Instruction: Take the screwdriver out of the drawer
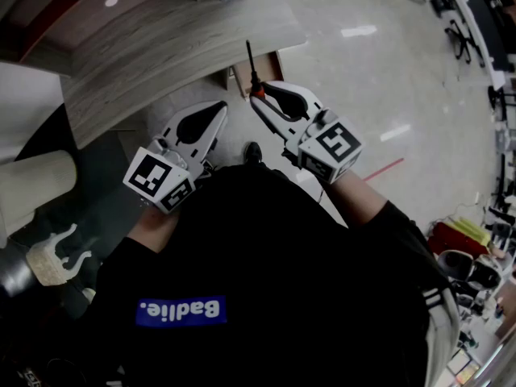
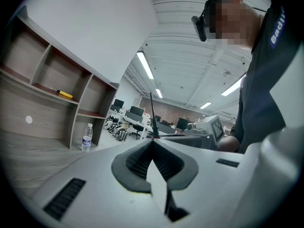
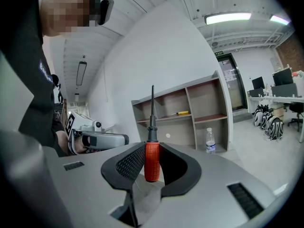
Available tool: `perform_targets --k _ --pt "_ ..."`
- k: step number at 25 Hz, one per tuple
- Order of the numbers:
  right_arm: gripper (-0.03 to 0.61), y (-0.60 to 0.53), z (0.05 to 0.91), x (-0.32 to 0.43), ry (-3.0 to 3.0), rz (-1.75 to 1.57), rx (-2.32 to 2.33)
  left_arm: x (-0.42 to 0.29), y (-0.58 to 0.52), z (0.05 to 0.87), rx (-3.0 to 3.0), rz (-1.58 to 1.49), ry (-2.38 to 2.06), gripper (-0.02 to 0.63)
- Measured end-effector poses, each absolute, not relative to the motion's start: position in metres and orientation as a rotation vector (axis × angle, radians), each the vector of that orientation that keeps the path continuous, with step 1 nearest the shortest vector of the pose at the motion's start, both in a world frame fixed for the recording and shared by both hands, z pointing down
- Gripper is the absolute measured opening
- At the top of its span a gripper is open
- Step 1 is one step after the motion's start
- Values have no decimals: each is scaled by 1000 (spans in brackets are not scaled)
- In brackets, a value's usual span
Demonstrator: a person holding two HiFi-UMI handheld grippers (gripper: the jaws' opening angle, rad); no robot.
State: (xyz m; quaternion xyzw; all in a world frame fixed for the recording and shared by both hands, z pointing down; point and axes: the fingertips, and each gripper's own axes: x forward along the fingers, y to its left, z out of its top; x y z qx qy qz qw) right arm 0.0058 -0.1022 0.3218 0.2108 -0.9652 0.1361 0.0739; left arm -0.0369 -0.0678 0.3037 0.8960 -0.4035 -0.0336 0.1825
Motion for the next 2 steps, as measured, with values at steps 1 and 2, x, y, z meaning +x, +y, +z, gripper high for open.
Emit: perform_targets --k 1,2 --pt "114 -102 321 6 -2898 408 632 -37 -68 303 2528 -96 -1139 2" --pt "114 -103 320 5 -2898 407 631 -37 -68 302 2528 -97 -1139 2"
